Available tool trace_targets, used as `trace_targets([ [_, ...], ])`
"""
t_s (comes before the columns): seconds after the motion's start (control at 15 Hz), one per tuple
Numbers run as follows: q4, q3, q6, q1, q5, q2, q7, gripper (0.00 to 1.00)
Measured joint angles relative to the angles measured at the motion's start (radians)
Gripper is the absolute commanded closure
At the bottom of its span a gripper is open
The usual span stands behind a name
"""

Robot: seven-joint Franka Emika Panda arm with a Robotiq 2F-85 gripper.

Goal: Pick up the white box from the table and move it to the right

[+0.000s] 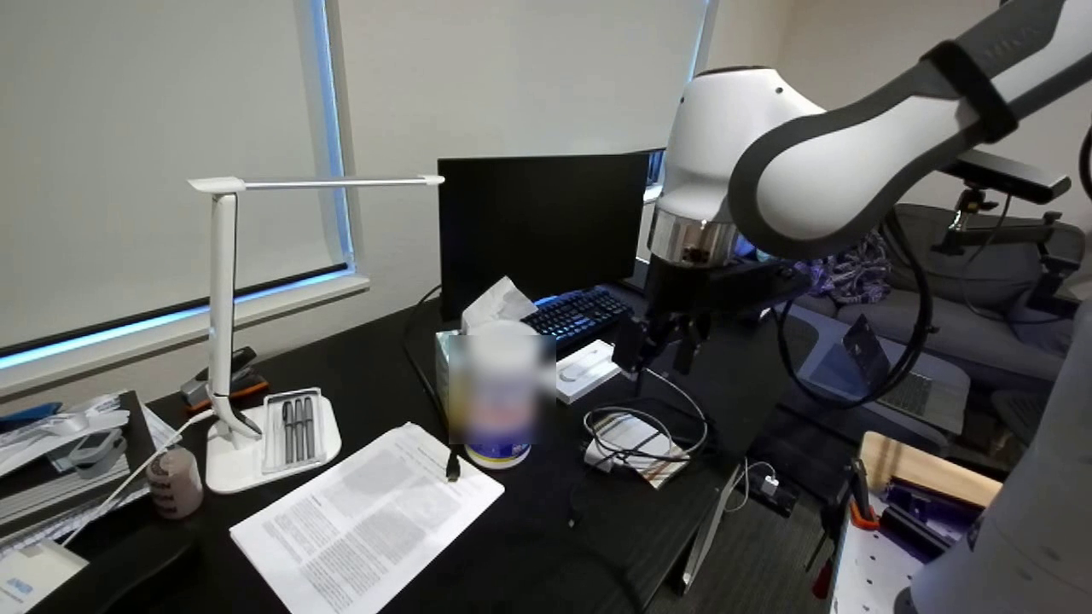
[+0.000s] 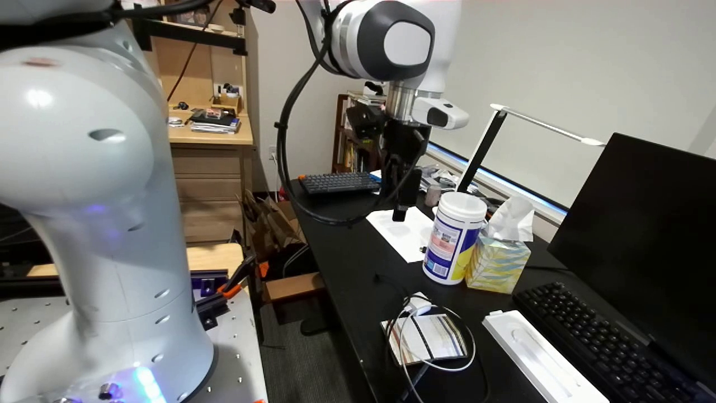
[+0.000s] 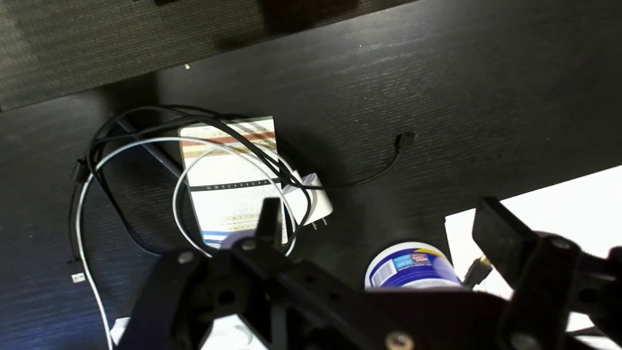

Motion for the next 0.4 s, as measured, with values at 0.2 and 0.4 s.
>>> trace_targets([
  [0.2,0.001,0.004,0.000,0.022,-0.001,0.015,-0.129,0.00],
  [0.4,0.000,0.006,0.000,0.023,-0.001,0.017,-0.135,0.00],
])
